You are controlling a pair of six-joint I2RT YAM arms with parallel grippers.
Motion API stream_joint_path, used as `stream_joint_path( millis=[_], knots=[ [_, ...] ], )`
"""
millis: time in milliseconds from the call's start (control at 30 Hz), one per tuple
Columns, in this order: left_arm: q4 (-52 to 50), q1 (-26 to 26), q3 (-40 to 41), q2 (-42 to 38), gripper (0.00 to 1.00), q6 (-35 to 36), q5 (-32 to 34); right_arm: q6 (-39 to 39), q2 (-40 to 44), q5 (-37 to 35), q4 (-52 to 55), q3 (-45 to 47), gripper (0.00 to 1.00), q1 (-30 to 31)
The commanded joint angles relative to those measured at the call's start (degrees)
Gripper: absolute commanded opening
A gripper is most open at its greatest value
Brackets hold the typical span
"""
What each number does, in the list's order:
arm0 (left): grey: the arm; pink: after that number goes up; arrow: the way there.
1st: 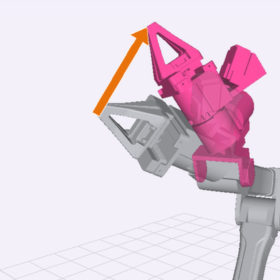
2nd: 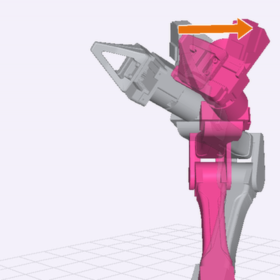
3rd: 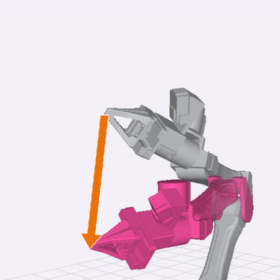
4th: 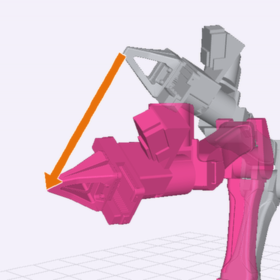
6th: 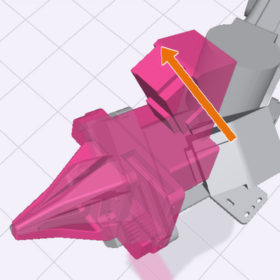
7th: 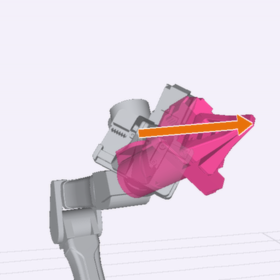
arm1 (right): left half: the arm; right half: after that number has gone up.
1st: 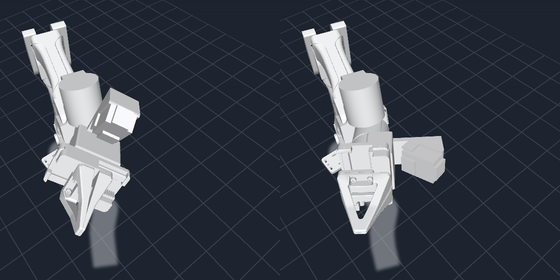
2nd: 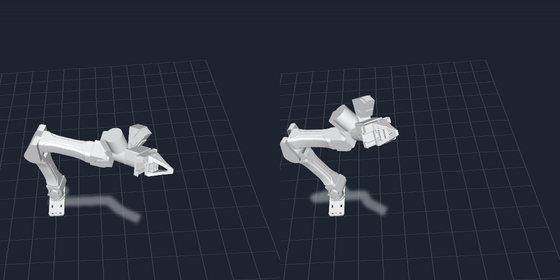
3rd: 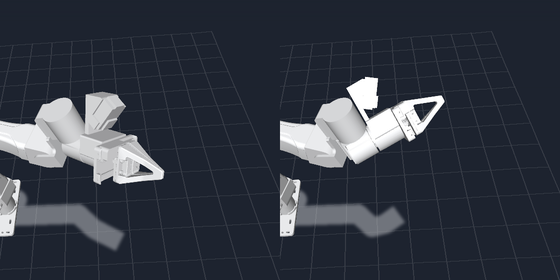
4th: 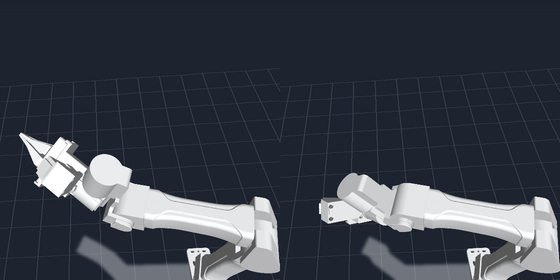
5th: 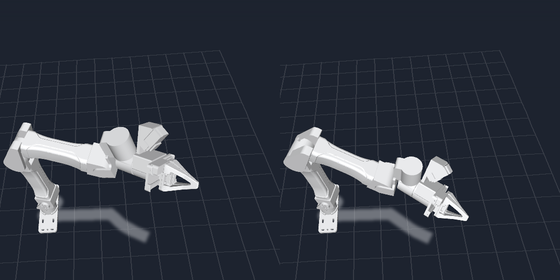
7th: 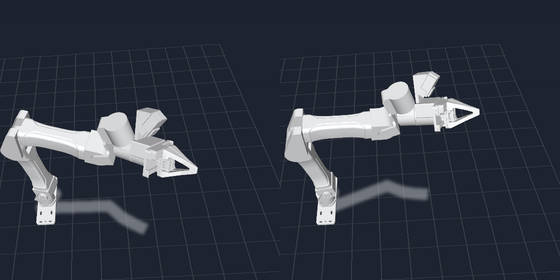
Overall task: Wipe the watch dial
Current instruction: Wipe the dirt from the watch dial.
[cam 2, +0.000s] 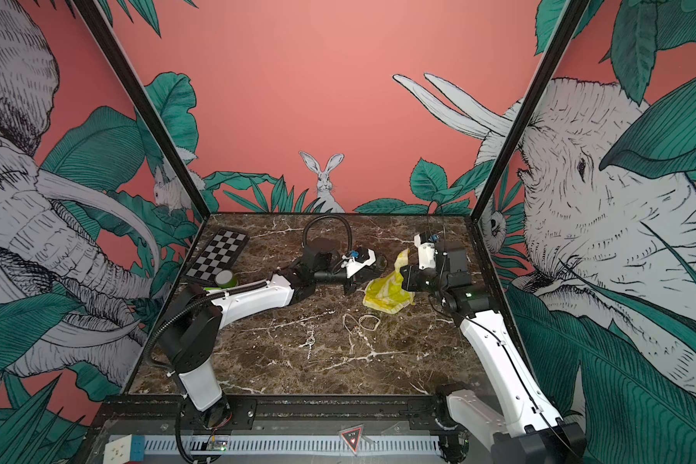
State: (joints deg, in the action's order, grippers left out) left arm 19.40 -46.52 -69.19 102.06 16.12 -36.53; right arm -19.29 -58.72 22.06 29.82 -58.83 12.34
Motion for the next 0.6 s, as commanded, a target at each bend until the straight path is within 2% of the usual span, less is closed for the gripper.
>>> stream_joint_path(
  millis=[0, 167, 300, 467, 567],
  knots=[
    [-1.5, -0.2, -0.9, -2.3, 0.00, 0.8, -2.8, -1.4, -0.7, 6.4, -5.8, -1.8, 0.00, -0.1],
    [-2.3, -0.2, -1.6, -2.2, 0.00, 0.9, -3.6, -4.0, -3.3, 13.8, -11.2, -1.5, 0.00, -0.1],
    [-2.4, -0.5, -2.5, -1.8, 0.00, 0.9, -4.2, -6.7, -4.6, 17.1, -16.4, 0.4, 0.00, 0.2],
    [-1.9, -0.7, -3.3, -1.6, 0.00, 0.9, -4.2, -6.0, -6.9, 16.3, -16.8, 1.2, 0.00, 2.2],
    [-1.0, -0.7, -3.5, -1.8, 0.00, 0.9, -3.7, -4.1, -8.0, 13.5, -14.7, 1.5, 0.00, 3.9]
  ],
)
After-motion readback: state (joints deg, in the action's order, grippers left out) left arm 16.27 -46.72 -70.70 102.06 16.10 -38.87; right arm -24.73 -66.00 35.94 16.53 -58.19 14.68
